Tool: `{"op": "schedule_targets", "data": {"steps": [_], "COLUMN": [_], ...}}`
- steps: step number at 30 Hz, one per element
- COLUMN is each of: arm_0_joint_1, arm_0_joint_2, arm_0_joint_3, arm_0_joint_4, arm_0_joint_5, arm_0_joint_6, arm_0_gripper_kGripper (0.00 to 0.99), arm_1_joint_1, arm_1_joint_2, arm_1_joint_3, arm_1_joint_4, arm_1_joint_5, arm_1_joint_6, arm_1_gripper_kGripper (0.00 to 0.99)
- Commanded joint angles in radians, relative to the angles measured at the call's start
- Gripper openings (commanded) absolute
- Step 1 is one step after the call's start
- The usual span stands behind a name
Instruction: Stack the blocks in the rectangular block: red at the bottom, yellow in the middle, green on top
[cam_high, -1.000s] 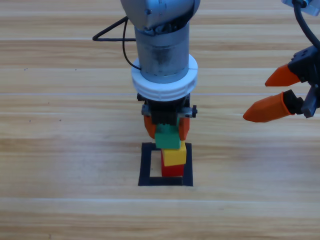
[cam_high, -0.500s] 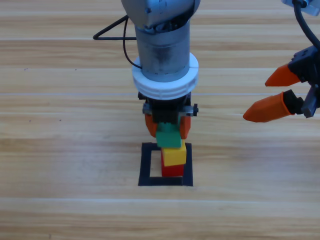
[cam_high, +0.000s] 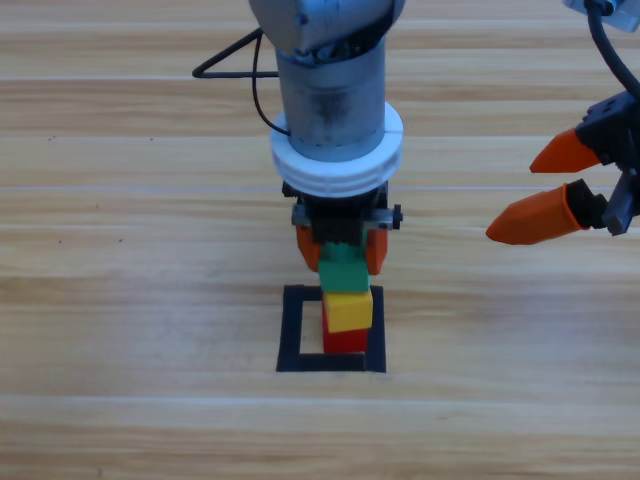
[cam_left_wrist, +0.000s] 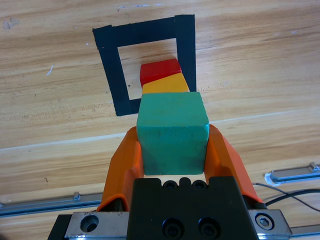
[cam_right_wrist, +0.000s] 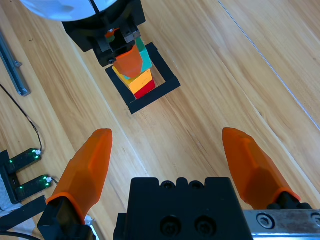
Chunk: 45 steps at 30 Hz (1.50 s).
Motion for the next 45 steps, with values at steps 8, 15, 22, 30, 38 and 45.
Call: {"op": "schedule_targets", "data": {"steps": [8,15,22,30,38,45], "arm_0_joint_1": [-0.021,-0.021,-0.021,-0.057,-0.070,-0.132], "arm_0_joint_2": [0.065,0.024,-0.103,-0.421,-0.672,-0.723], "arm_0_joint_3": [-0.002,0.019,0.068,0.193,0.673,0.818], "arm_0_joint_4": [0.010,0.010,0.010,-0.024,-0.501,-0.688], "arm_0_joint_5": [0.003,0.012,0.059,0.200,0.148,0.128], "arm_0_joint_6": [0.014,0.018,0.018,0.008,0.261,0.350], "arm_0_gripper_kGripper": [0.075,0.985,0.986,0.989,0.990,0.990], "arm_1_joint_1": [-0.025,-0.025,-0.025,-0.023,-0.025,-0.025], "arm_1_joint_2": [0.008,0.008,0.008,0.007,0.011,0.022], "arm_1_joint_3": [0.016,0.017,0.016,0.017,0.017,0.016], "arm_1_joint_4": [0.017,0.017,0.017,0.017,0.017,0.017], "arm_1_joint_5": [0.008,0.011,0.013,0.013,0.013,0.014], "arm_1_joint_6": [0.011,0.011,0.011,0.013,0.016,0.017], "arm_1_gripper_kGripper": [0.969,0.969,0.969,0.969,0.969,0.969]}}
